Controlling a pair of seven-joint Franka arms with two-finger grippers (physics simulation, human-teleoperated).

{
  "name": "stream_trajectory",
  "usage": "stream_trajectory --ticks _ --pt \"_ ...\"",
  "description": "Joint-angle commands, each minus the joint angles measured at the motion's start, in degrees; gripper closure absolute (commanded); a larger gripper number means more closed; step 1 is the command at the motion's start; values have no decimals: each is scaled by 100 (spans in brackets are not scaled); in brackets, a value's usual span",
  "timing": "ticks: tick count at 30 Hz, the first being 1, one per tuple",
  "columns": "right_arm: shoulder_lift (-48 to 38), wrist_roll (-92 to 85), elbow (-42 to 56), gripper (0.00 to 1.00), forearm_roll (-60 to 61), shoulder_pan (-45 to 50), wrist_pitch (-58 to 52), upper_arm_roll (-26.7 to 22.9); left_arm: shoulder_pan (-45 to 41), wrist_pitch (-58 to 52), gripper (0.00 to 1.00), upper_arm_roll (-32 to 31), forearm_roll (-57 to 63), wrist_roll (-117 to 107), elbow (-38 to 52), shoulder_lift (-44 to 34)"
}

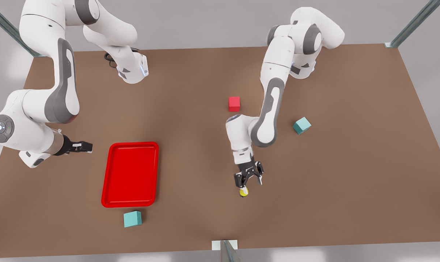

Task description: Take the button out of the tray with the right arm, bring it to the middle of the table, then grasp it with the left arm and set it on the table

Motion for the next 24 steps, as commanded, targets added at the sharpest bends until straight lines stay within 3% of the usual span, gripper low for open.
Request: stream_trajectory --ticks 1,4,6,11,13,17,19,21,24 --pt "29 -6 -4 0 6 14 -3 6 373 -12 0 -389 -40 1409 -164 -355" --pt "91 29 13 0 -12 181 -3 15 2104 -548 0 -2199 -303 3719 -59 -847" --pt "117 38 22 0 32 172 32 15 2342 -724 0 -2244 -1191 5310 11 -935" --pt "108 -6 75 0 -3 163 76 6 2781 -3078 0 -2253 -3985 10267 767 -1190" --pt "126 -15 66 0 6 172 76 6 3168 -3922 0 -2253 -4865 11164 837 -1427" --pt "187 -15 66 0 24 181 23 15 3845 -5970 0 -2235 -5050 12352 785 -2359" --pt "214 20 66 0 32 198 23 15 4513 -6893 0 -2253 -6588 12413 767 -2754" --pt "223 38 66 0 32 216 23 15 4452 -7069 0 -2244 -6132 12563 319 -3510" --pt "231 46 66 0 32 225 32 15 4522 -6191 0 -2402 -5648 12580 -1289 -4890"
